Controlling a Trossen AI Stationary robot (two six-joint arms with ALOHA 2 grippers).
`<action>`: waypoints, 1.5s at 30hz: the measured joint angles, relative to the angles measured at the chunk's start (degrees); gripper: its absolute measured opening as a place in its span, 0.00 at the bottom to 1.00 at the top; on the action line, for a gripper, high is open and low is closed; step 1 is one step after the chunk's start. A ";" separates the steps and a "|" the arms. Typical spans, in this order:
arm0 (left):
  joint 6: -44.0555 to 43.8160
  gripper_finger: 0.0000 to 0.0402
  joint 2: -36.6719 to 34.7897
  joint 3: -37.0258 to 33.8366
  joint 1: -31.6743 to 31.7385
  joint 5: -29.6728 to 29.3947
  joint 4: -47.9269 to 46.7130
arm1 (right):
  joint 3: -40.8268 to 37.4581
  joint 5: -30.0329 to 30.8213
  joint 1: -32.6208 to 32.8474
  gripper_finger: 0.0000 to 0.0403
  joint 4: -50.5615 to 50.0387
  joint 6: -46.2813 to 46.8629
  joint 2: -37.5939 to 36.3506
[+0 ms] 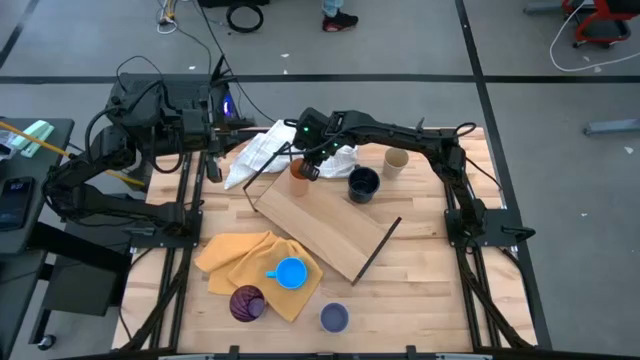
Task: Stack small to large cups/mugs on shelf
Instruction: Put the orange cup on the shelf
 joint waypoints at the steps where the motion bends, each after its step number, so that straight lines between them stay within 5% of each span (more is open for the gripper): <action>1: -0.02 0.23 0.00 0.00 -0.01 -0.01 0.00 | -0.03 0.00 0.00 0.00 0.20 0.00 0.00; 45: 0.00 0.24 0.00 0.00 -0.01 -0.02 -0.24 | -0.18 -0.20 -0.02 0.10 2.91 -1.55 0.22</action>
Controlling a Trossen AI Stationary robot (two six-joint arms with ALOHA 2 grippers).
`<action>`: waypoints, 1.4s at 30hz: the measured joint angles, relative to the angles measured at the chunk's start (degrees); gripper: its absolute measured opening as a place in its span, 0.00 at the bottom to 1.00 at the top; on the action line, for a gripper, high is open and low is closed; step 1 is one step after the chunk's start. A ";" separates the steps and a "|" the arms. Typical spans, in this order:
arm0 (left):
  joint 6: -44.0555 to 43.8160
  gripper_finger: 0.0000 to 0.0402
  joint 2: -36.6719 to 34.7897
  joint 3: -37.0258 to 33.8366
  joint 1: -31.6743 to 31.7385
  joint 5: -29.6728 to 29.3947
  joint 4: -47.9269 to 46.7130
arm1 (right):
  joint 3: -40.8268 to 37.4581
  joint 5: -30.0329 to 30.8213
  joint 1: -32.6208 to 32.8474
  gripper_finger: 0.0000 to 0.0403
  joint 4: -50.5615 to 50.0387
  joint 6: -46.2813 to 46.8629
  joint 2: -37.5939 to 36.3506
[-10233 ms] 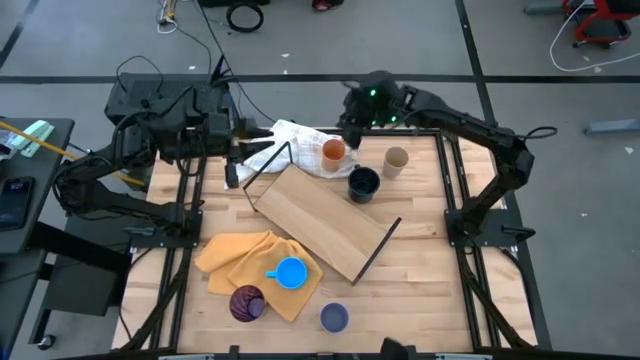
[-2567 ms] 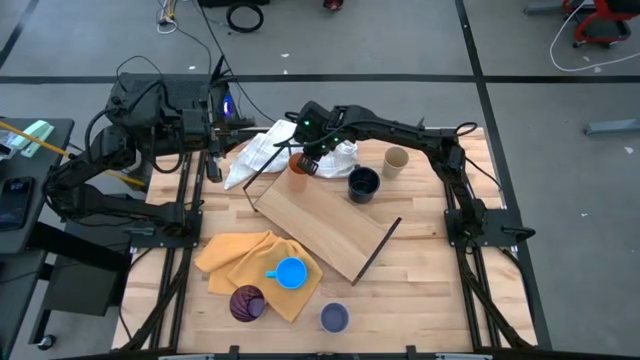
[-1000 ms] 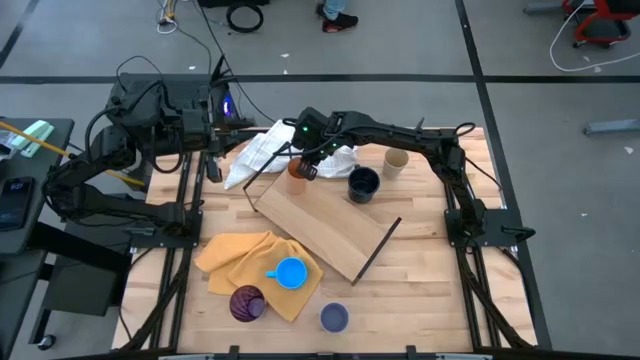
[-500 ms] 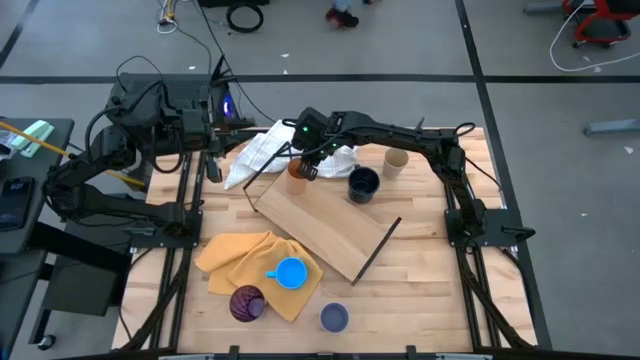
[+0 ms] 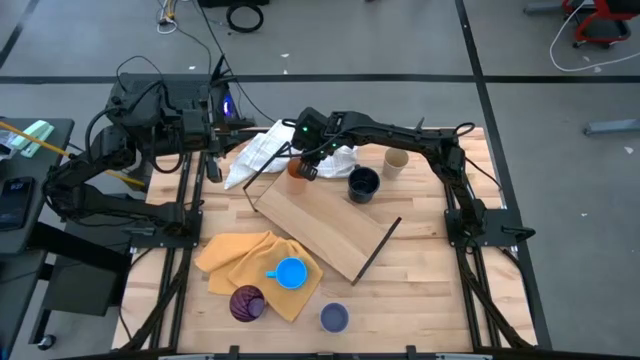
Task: Stack small to large cups/mugs on shelf
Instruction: Put the orange cup on the shelf, then put the white cup on the shelf
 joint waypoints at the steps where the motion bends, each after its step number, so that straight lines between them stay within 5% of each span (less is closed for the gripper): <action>1: -0.01 0.24 0.00 0.00 0.00 0.00 0.00 | 0.00 -0.03 0.00 0.11 0.11 0.00 0.00; 25: -0.04 0.24 0.02 0.00 0.01 -0.02 -0.02 | 5.55 -2.02 -0.02 0.21 -0.26 -0.07 0.02; 34: -0.02 0.24 0.02 0.00 0.01 -0.02 -0.02 | 17.35 -4.52 -0.44 0.30 -14.18 1.30 -0.09; 42: -0.04 0.24 0.02 0.00 -0.01 -0.08 -0.04 | 8.65 5.36 -1.78 0.26 -26.84 -1.01 -11.02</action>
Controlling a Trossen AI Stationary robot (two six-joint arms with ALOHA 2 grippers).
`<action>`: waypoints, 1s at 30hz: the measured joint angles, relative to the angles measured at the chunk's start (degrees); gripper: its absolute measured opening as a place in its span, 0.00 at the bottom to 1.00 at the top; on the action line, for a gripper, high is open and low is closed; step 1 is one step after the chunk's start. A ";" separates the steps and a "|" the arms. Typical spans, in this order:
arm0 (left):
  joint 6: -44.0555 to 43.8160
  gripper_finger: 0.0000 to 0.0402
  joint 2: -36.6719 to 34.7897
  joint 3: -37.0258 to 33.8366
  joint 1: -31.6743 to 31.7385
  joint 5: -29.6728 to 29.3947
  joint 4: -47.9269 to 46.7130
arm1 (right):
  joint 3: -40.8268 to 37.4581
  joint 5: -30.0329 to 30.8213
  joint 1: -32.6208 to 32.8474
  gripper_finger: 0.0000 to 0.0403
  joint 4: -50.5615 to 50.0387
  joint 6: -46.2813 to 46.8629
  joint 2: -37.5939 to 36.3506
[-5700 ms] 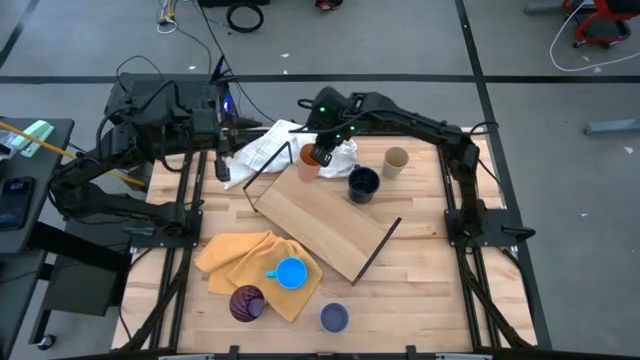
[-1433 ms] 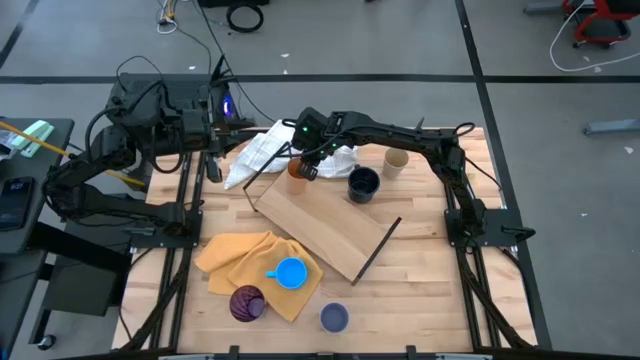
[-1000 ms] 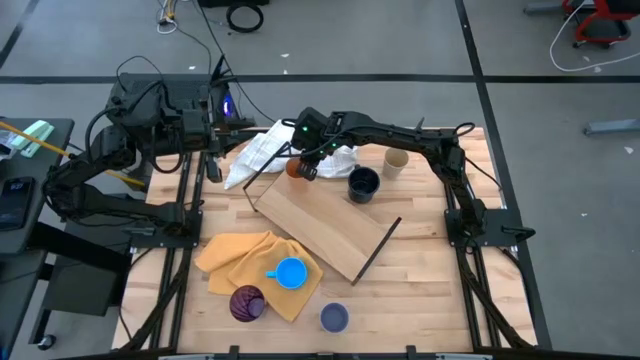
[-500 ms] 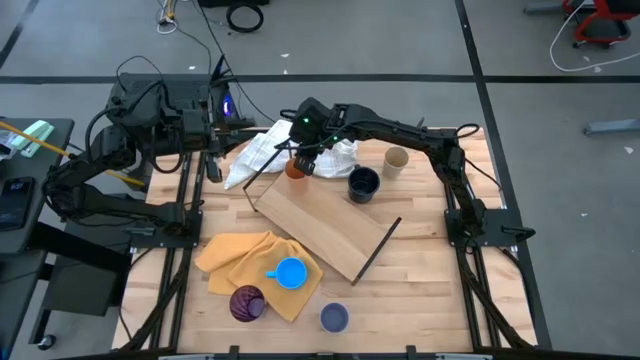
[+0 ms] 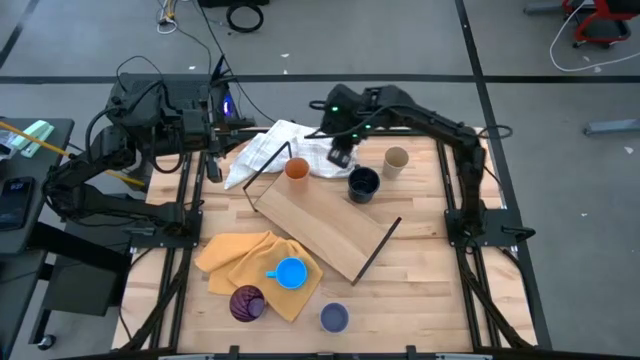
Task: Stack small to large cups/mugs on shelf
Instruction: Put the white cup on the shelf
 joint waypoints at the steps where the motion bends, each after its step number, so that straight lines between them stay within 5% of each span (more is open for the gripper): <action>1: 0.02 0.25 0.00 0.00 0.01 -0.12 0.01 | -1.89 0.50 -0.73 0.26 0.05 0.05 -1.55; 10: 0.02 0.23 0.00 0.00 0.00 -0.10 0.02 | -29.88 1.76 -11.28 0.25 7.05 6.04 -19.72; 17: 0.02 0.24 0.00 0.00 0.02 -0.10 0.14 | -51.37 -3.40 -18.42 0.25 17.76 13.75 -31.86; 22: -0.02 0.25 0.00 0.00 0.00 -0.10 1.14 | -58.64 -3.88 -19.79 0.27 17.80 14.46 -34.36; 30: -0.05 0.24 0.02 0.00 0.00 -0.10 1.03 | -59.06 -3.69 -20.73 0.40 17.23 9.13 -34.47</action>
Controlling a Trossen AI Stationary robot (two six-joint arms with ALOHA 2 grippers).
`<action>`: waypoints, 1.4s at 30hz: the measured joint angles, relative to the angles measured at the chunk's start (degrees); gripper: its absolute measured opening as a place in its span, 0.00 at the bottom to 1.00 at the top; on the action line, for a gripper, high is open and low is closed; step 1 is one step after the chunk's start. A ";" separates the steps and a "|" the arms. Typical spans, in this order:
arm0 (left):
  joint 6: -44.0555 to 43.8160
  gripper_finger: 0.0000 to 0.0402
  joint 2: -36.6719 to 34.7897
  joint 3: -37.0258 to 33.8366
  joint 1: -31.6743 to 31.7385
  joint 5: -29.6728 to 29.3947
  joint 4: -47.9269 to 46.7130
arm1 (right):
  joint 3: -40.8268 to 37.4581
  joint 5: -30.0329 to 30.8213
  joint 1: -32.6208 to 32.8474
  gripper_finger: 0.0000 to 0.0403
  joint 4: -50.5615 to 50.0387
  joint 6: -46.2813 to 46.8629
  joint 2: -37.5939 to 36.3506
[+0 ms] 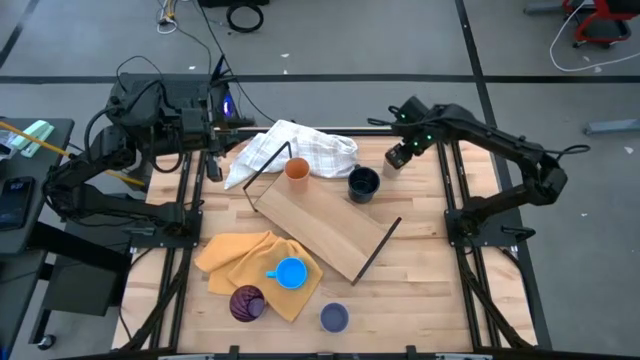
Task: Stack small to large cups/mugs on shelf
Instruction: Put the white cup on the shelf
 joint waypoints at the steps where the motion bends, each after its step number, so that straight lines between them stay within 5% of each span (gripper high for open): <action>1: 0.00 0.24 0.00 0.00 0.00 0.00 0.00 | 0.12 0.29 -0.28 0.42 0.10 -0.58 0.00; 8: 0.02 0.24 0.00 0.00 0.00 0.00 -0.13 | 0.13 7.78 -1.65 0.50 0.57 -3.47 -0.17; 33: 0.18 0.23 0.00 0.00 0.02 0.00 -0.64 | 0.20 5.11 -3.24 0.43 -2.93 -3.46 2.54; 42: 0.12 0.23 0.00 0.00 0.01 0.00 -0.64 | 0.18 3.20 -4.18 0.50 -2.21 -6.45 6.40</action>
